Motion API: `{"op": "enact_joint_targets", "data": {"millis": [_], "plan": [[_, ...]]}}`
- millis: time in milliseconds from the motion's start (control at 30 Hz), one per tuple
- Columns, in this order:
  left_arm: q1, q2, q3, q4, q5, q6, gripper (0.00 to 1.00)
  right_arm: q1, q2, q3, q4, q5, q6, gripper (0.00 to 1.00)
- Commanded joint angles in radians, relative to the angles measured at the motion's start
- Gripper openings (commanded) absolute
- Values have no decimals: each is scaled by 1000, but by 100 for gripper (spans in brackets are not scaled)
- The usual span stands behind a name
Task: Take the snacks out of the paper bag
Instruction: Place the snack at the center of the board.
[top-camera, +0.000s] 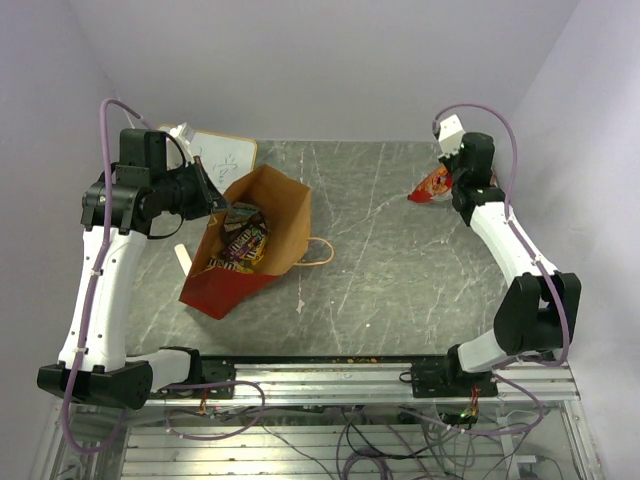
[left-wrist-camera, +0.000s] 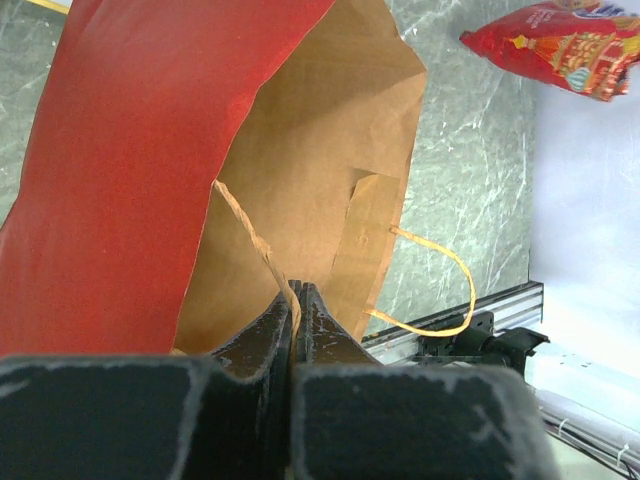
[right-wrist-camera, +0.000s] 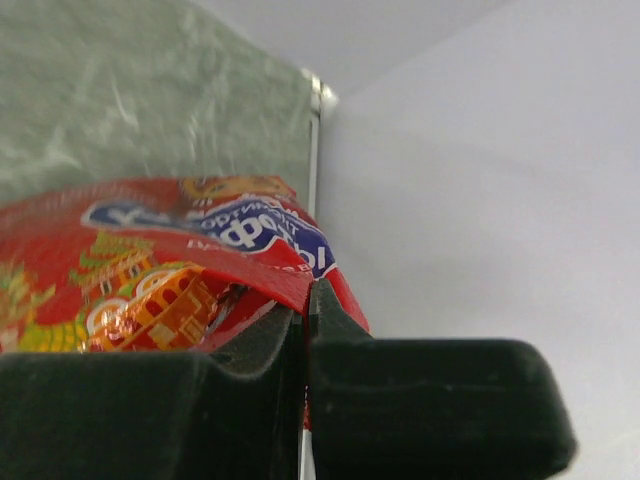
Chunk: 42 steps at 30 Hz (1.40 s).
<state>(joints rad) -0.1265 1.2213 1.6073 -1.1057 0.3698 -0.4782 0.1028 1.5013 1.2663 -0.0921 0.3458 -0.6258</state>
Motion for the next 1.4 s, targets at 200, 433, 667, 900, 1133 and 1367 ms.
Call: {"op": "enact_joint_targets", "data": {"millis": [200, 433, 667, 900, 1133, 1367], "plan": [[-7, -12, 25, -8, 40, 24, 7, -69, -101, -372, 93, 35, 48, 0], [-7, -2, 29, -3, 49, 21, 7, -26, -234, -597, -31, -76, 56, 0], [-7, 16, 23, 26, 88, 4, 7, 138, -332, -743, -108, -70, -67, 0], [-13, 39, 20, 40, 111, 1, 7, 213, -340, -777, -159, -101, -116, 9], [-16, 30, 11, 38, 101, 2, 7, 303, -331, -724, -291, -312, -169, 29], [-16, 30, 22, 38, 84, 0, 7, 326, -449, -647, -388, -581, -193, 58]]}}
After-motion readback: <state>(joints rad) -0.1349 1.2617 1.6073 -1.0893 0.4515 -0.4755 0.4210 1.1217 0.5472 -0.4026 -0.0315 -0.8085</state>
